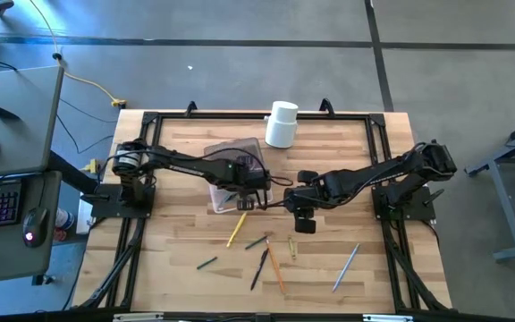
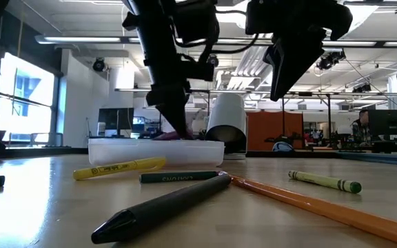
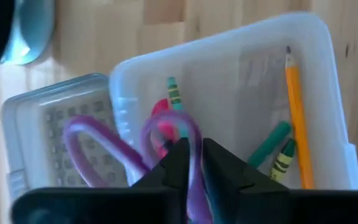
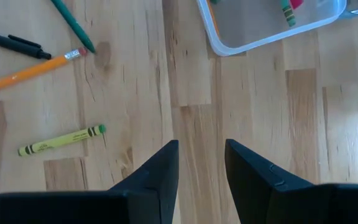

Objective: Pick & place school supplies into a supply box
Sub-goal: Put the violet scissors into the black supply box, then put the light green crayon into the black supply box

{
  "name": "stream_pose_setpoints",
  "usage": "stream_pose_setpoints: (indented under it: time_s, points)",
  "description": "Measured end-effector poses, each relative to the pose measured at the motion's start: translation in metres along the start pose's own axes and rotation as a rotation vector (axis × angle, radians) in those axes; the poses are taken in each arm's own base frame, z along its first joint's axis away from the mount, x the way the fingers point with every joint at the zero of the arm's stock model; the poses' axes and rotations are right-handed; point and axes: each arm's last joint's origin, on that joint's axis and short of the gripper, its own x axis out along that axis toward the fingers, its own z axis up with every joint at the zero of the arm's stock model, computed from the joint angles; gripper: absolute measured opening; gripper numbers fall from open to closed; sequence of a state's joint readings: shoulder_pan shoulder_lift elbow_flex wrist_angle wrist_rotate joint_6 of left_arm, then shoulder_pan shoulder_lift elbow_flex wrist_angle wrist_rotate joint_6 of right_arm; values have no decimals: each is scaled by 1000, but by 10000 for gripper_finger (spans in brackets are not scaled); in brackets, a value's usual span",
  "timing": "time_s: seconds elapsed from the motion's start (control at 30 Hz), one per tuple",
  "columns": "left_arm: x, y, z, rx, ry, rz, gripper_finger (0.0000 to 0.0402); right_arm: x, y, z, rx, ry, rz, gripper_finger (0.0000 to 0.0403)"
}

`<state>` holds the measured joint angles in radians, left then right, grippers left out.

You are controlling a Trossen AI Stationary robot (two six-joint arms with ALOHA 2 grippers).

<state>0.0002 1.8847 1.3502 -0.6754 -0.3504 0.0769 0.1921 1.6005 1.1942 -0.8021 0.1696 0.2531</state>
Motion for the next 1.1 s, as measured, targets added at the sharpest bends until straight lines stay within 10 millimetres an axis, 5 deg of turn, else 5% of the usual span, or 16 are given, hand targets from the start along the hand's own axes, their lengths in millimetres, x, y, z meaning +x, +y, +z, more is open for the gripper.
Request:
stream_pose_setpoints:
  time_s: [0.27, 0.43, 0.77, 0.97, 1.1]
  points:
    - [6, -2, 0, 11, 13, 0, 161, 0, 0, 1, 2, -9, 2, 114]
    - [-9, -4, 6, 23, 16, 1, 193, 0, 1, 3, -27, -28, 6, 114]
    - [-96, 3, 36, 67, 63, -28, 185, 0, 3, 6, -23, -55, 46, 114]
    - [-150, 12, 20, -39, 261, -44, 174, -1, 8, 4, -18, -53, 51, 114]
    - [-175, 1, 6, -99, 214, -292, 172, -3, 17, 1, 60, -47, 64, 114]
